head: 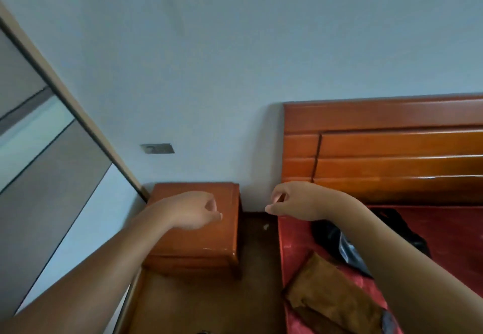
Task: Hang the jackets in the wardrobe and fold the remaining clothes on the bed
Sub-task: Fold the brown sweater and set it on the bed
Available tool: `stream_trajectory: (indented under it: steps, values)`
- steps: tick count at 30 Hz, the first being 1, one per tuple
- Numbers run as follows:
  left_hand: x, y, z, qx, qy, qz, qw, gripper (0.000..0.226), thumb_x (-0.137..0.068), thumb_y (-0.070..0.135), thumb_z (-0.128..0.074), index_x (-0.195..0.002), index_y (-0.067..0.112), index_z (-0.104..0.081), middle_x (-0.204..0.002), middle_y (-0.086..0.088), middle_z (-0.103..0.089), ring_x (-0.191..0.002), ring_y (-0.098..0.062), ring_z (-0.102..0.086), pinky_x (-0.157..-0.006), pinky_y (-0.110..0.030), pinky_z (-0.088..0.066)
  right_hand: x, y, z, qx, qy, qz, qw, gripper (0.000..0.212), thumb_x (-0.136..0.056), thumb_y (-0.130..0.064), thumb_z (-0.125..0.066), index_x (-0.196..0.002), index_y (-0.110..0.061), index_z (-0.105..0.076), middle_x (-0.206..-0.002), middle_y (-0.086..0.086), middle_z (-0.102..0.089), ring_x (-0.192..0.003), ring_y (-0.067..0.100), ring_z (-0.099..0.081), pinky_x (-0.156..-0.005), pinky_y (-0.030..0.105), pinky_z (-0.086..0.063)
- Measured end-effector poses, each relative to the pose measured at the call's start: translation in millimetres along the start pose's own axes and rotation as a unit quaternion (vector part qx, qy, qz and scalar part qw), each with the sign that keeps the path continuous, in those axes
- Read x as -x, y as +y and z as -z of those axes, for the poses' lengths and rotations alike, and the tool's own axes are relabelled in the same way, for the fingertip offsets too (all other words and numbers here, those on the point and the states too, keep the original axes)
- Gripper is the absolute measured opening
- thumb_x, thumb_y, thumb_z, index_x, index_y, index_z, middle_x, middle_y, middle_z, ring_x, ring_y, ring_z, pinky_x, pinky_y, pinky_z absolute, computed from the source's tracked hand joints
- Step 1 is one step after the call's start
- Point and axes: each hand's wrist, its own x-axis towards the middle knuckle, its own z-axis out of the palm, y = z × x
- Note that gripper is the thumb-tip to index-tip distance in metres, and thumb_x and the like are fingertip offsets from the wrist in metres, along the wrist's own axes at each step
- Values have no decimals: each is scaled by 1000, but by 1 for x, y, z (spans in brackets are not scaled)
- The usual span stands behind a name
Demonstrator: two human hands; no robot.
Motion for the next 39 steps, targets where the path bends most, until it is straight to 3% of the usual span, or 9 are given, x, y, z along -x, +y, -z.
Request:
stream_trajectory:
  steps: [4,7,13,16,21,24,30,35,39]
  values:
    - [40,-41,2,39,27,53,997,29,-95,57,-54,-109,32,-61,-114,11,-63,-103,-10,-58,-81,-28,-45,-21,-52,2,47,-25,60,997,37,-88,-64,-62,-106,-32,-67,-104,-13,-61,-98,10,-58,-81,29,-45]
    - [69,-76,6,65,50,90,993,32,-94,60,-52,-112,35,-60,-116,13,-61,-104,-10,-58,-78,-29,-43,-43,-100,3,74,-27,102,992,36,-86,-65,-62,-106,-35,-66,-110,-14,-62,-103,11,-59,-92,32,-48]
    - [129,-155,10,119,85,167,975,28,-96,55,-54,-107,29,-58,-111,8,-63,-91,-6,-57,-67,-23,-39,-84,-213,-11,134,-58,193,970,50,-94,-60,-58,-133,-29,-58,-135,-6,-57,-117,13,-52,-92,28,-39]
    - [158,-199,9,144,98,204,963,31,-95,55,-54,-111,29,-59,-109,10,-62,-82,-3,-54,-68,-25,-40,-99,-267,-26,165,-61,225,958,51,-98,-57,-52,-141,-28,-53,-146,-4,-52,-133,16,-47,-104,27,-36]
    - [189,-273,17,156,122,262,945,28,-87,61,-53,-102,37,-55,-109,12,-65,-77,-2,-59,-70,-30,-46,-127,-343,-43,177,-60,246,951,37,-95,-59,-55,-118,-31,-64,-108,-14,-60,-103,9,-57,-93,29,-45]
    - [197,-312,28,157,136,271,940,28,-86,59,-53,-101,36,-56,-111,8,-68,-93,-10,-65,-86,-32,-52,-151,-379,-50,153,-50,252,954,36,-91,-62,-59,-112,-33,-65,-96,-19,-59,-95,6,-58,-92,31,-48]
    - [204,-368,43,156,147,282,935,35,-92,56,-55,-116,31,-57,-121,10,-64,-99,-12,-59,-77,-30,-43,-200,-440,-64,142,-51,269,951,44,-92,-64,-59,-114,-26,-65,-95,-15,-55,-101,13,-56,-88,31,-45]
    - [198,-398,56,148,148,293,933,44,-94,53,-53,-131,29,-53,-132,7,-59,-106,-15,-57,-87,-31,-45,-247,-473,-69,136,-62,265,953,42,-91,-67,-57,-107,-28,-64,-98,-19,-55,-102,11,-55,-85,30,-41]
    - [184,-417,77,145,147,309,928,44,-95,53,-52,-133,30,-52,-132,9,-59,-114,-15,-58,-94,-32,-47,-300,-493,-60,136,-51,264,953,43,-89,-71,-57,-102,-30,-64,-110,-12,-59,-108,13,-56,-95,35,-45]
